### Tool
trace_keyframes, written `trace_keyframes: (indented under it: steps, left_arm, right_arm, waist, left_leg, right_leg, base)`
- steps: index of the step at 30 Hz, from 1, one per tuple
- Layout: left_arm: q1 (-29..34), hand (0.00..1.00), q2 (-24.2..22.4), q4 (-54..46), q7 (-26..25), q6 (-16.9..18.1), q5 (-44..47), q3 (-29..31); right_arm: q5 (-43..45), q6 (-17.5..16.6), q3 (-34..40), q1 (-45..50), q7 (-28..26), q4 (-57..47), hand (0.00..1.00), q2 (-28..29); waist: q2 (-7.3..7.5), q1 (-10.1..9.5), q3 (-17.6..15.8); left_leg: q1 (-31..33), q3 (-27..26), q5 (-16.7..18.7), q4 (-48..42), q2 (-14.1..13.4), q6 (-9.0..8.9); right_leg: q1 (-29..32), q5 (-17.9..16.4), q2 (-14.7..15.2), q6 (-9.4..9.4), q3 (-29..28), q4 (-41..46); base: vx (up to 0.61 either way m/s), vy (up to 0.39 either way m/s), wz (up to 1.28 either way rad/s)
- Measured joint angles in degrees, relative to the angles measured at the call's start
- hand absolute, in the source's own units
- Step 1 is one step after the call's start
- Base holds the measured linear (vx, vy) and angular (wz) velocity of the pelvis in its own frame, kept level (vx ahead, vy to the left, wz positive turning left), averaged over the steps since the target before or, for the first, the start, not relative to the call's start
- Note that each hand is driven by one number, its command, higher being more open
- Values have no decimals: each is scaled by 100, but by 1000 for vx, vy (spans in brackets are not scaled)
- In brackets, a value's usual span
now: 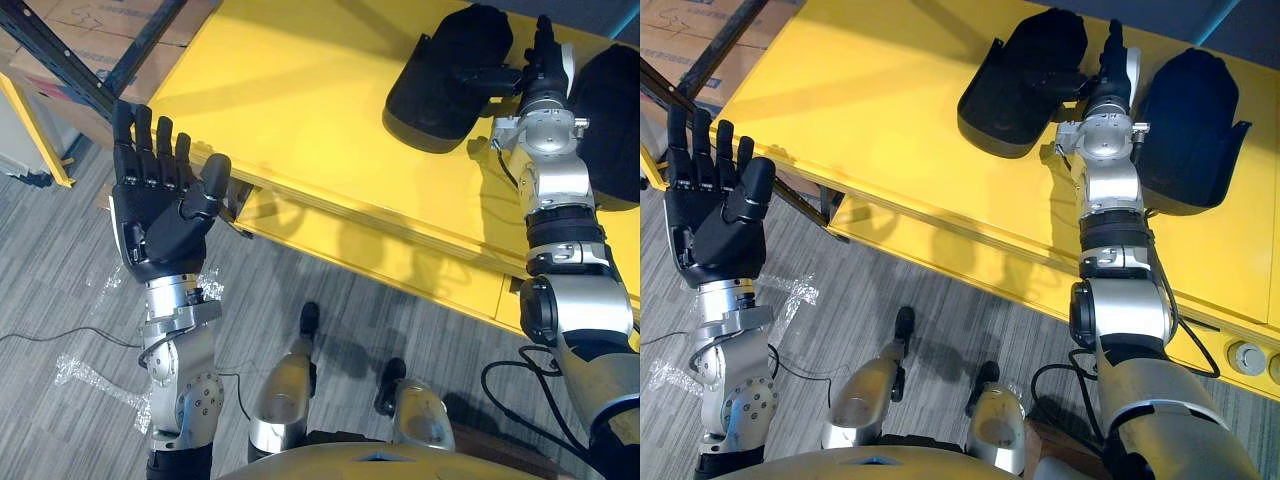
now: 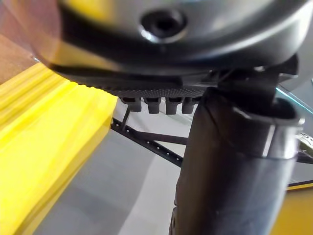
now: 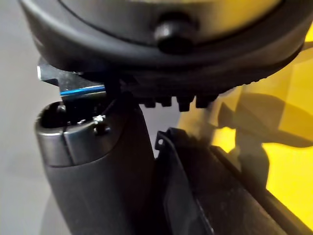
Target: Walk over and take three plastic housings, then place them on the shelf
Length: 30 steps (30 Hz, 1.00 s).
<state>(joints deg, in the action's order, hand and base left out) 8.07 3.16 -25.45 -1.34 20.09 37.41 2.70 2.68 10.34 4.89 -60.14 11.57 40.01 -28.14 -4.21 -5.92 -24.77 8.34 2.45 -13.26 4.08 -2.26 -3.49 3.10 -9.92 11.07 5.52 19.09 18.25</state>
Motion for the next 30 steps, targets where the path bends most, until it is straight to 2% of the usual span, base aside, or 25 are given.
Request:
trace_keyframes:
  steps: [11,20,30]
  left_arm:
    - [-85,100,4,-212,5,120,2,14]
    - [-83,100,8,-210,36,120,1,28]
    - [-64,100,14,-188,71,121,21,34]
  right_arm:
    - [0,-379,-378,-157,-283,0,100,-98]
    - [0,-572,-647,-159,-548,0,100,-102]
    - [-24,-794,-697,-246,-416,0,100,-102]
  waist:
    - [-4,3,-204]
    - [-2,-10,-210]
    - [-2,-17,-210]
  left_leg:
    - [23,-12,-35,-34,49,36]
    - [25,-7,-36,-71,59,38]
    - [28,11,-37,-72,57,39]
  right_leg:
    - [98,-80,76,-12,-34,183]
    - [76,-78,80,-9,-30,181]
    - [68,-75,83,-5,-19,182]
  base:
    - [4,-9,0]
    - [2,-7,0]
    - [0,0,0]
